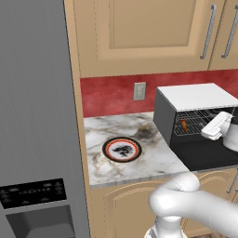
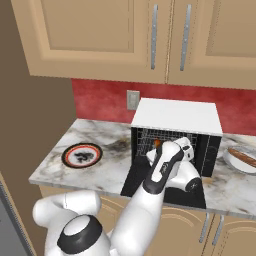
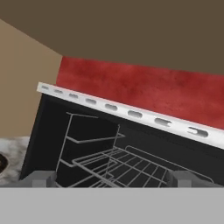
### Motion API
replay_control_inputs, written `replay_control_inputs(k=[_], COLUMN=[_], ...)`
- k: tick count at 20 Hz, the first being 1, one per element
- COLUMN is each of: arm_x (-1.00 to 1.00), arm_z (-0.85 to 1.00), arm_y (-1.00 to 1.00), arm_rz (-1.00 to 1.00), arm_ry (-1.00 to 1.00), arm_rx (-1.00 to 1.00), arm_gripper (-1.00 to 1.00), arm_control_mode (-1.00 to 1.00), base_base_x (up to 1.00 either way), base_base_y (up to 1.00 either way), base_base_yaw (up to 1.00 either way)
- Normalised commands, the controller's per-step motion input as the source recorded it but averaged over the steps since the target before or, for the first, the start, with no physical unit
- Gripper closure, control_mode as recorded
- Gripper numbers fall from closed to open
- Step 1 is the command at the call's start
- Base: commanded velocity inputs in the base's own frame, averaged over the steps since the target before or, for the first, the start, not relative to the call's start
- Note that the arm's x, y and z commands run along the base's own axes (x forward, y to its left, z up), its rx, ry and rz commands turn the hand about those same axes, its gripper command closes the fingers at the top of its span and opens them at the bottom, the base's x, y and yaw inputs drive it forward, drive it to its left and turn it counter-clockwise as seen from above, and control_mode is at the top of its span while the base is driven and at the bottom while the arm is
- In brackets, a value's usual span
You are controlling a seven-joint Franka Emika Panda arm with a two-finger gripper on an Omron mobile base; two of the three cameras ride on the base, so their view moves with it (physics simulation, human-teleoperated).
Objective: Open the toaster oven door. Place the baguette on the top rack in the toaster oven and place the chicken drumstick on the bottom rack.
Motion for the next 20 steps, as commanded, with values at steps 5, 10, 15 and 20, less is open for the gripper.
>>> replay_control_inputs(k=[5,10,15,20], arm_x=[0.16,0.12,0.16,0.18], arm_z=[-0.04,-0.14,-0.09,-0.04], arm_y=[-0.03,-0.02,-0.04,-0.09], arm_rz=[0.0,0.0,0.0,0.0], arm_ry=[0.0,0.0,0.0,0.0], arm_rx=[-0.03,-0.02,-0.03,-0.03], arm_gripper=[-1.0,-1.0,-1.0,-1.0], arm_control_mode=[-1.0,-1.0,-1.0,-1.0], base_base_x=[0.0,0.0,0.0,0.0], base_base_y=[0.0,0.0,0.0,0.0], base_base_yaw=[0.0,0.0,0.0,0.0])
